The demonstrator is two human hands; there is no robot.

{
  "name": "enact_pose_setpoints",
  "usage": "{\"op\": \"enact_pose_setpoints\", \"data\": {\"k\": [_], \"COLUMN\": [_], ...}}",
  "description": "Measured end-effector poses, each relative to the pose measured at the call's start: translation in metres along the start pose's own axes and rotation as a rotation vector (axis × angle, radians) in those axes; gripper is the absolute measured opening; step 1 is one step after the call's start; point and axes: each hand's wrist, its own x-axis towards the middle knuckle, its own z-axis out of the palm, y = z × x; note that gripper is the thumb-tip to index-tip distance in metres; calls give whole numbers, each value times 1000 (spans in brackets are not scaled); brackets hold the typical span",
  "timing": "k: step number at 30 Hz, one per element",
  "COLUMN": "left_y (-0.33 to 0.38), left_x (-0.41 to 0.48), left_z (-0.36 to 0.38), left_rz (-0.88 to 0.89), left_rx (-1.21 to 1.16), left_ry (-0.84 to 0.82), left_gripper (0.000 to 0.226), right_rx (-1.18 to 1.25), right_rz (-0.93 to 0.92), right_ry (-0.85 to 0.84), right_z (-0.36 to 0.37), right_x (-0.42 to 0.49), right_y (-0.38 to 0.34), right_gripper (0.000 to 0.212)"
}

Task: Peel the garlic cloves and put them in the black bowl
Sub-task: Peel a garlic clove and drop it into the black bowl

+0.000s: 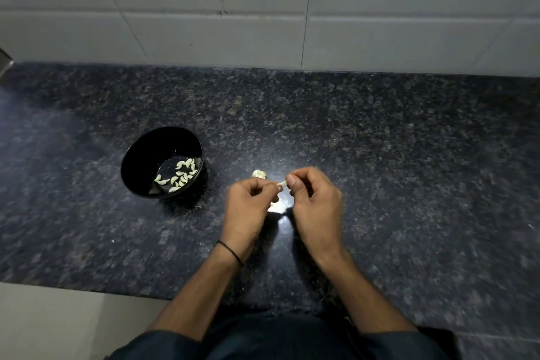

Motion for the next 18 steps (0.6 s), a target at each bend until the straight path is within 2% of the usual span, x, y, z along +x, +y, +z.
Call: {"op": "enact_pose_setpoints", "data": {"k": [3, 6, 10, 15, 18], "left_y": [-1, -5, -11, -24, -31], "left_x": [1, 0, 1, 9, 15], "left_z": [-1, -4, -5, -1, 5], "left_rz": [-129, -132, 8, 243, 312], "left_rx": [-188, -205, -13, 411, 529], "left_ry": [-32, -62, -56, -40, -52], "left_gripper": [14, 14, 15, 21, 24], "right_rx": [148, 248, 234, 197, 183], "right_rz": [121, 215, 202, 204, 224], "right_ry": [9, 31, 15, 9, -17], "right_z": [2, 3, 3, 5, 4], "right_x": [1, 4, 3, 4, 3], "right_y": [3, 6, 9, 13, 18], "right_gripper": [16, 20, 19, 15, 13]}}
